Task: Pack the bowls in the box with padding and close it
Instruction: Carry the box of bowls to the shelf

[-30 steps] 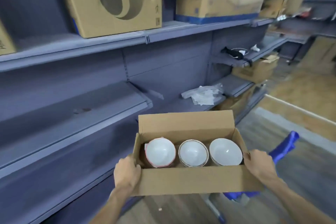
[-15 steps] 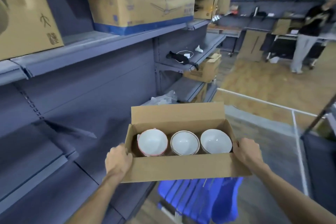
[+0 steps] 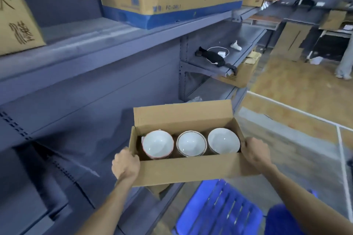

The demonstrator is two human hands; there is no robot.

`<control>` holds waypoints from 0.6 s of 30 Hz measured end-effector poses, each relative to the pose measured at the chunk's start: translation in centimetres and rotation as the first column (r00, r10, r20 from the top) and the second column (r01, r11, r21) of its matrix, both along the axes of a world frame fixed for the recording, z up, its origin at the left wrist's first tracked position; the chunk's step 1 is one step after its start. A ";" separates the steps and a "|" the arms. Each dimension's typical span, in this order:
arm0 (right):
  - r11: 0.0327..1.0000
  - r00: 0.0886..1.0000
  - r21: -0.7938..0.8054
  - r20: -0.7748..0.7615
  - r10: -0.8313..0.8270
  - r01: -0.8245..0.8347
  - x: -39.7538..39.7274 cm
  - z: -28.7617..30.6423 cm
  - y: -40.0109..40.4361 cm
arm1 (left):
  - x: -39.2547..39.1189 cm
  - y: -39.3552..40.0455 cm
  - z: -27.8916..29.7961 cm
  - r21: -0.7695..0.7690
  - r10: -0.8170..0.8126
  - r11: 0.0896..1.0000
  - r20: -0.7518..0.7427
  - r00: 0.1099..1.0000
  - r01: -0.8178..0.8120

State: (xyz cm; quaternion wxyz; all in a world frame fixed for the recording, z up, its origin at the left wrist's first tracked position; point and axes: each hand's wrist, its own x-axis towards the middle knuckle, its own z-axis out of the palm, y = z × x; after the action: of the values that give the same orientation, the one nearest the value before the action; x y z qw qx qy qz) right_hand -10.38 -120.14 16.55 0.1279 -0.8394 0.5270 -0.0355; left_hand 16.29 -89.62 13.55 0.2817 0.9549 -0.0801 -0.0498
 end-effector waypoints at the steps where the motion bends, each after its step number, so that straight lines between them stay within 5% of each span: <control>1: 1.000 1.000 0.002 0.000 0.016 -0.016 1.5 -0.2 -0.8 | 0.8 -0.4 -0.2 -0.001 0.031 1.000 -0.012 0.999 -0.032; 12: 0.966 0.962 -0.012 -0.098 0.255 -0.258 16.5 -3.3 -5.2 | 7.5 0.2 -4.0 -0.001 0.340 0.939 -0.164 0.926 -0.345; 18: 0.939 0.935 0.010 -0.083 0.344 -0.344 23.1 -6.1 -5.2 | 9.4 2.0 -5.6 -0.051 0.435 0.897 -0.086 0.897 -0.439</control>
State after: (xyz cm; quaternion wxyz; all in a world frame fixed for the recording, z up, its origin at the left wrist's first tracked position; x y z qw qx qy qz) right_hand 12.77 -125.33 10.49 0.1081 -0.9197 0.3769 0.0215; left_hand 25.71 -87.66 7.92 0.3211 0.9357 0.1449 -0.0170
